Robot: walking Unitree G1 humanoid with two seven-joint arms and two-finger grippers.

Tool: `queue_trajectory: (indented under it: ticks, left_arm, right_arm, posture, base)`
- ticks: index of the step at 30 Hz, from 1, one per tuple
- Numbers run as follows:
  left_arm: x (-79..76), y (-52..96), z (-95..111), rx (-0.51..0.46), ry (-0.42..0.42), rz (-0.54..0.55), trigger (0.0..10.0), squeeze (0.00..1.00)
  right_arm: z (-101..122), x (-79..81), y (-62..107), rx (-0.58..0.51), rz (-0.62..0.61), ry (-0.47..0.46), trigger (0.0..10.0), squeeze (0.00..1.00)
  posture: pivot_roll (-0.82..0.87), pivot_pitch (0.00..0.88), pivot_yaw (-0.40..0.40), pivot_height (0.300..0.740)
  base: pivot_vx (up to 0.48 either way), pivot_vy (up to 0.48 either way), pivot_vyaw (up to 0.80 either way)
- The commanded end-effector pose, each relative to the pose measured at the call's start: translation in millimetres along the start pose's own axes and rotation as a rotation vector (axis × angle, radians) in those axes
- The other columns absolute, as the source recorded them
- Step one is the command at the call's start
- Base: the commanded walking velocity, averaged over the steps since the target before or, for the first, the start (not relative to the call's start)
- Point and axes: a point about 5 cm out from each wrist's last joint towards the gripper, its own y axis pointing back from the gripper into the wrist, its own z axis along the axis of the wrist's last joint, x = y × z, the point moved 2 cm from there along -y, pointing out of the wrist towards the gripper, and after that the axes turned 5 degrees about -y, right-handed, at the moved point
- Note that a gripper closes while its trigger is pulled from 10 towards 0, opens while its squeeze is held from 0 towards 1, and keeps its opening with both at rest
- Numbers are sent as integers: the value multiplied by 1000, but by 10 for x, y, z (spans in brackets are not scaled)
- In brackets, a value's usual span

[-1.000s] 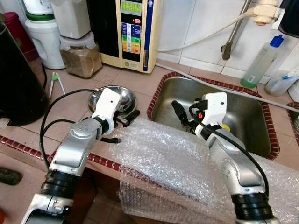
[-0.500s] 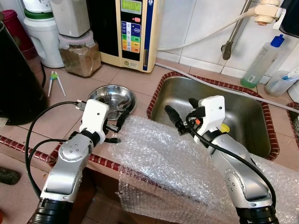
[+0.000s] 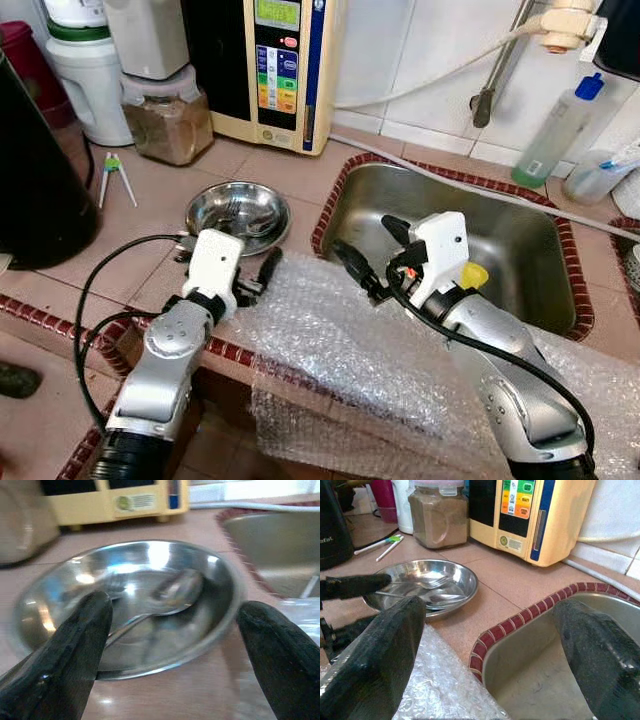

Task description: Kitchen organization

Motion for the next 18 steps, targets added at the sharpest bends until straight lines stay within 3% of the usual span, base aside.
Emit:
queue_trajectory:
  ticks: [1, 9, 15, 18]
  left_arm:
    - [52, -9, 46, -26, -14, 30, 10000, 0]
    - [194, 41, 300, -177, -48, 152, 10000, 0]
    - [408, 134, 291, -163, -58, 330, 10000, 0]
    - [453, 182, 256, -146, -24, 363, 10000, 0]
  right_arm:
    - [15, 13, 18, 5, 14, 9, 10000, 0]
    - [9, 16, 7, 4, 16, 8, 10000, 0]
    - [5, 44, 3, 4, 29, 6, 10000, 0]
    - [-1, 46, 10, 5, 33, 6, 10000, 0]
  posture:
    - [9, 82, -71, 740]
    - [12, 77, -69, 740]
    - [11, 75, -65, 740]
    - [16, 75, -65, 740]
  base:
    - [0, 0, 0]
    - [0, 0, 0]
    - [0, 0, 0]
    - [0, 0, 0]
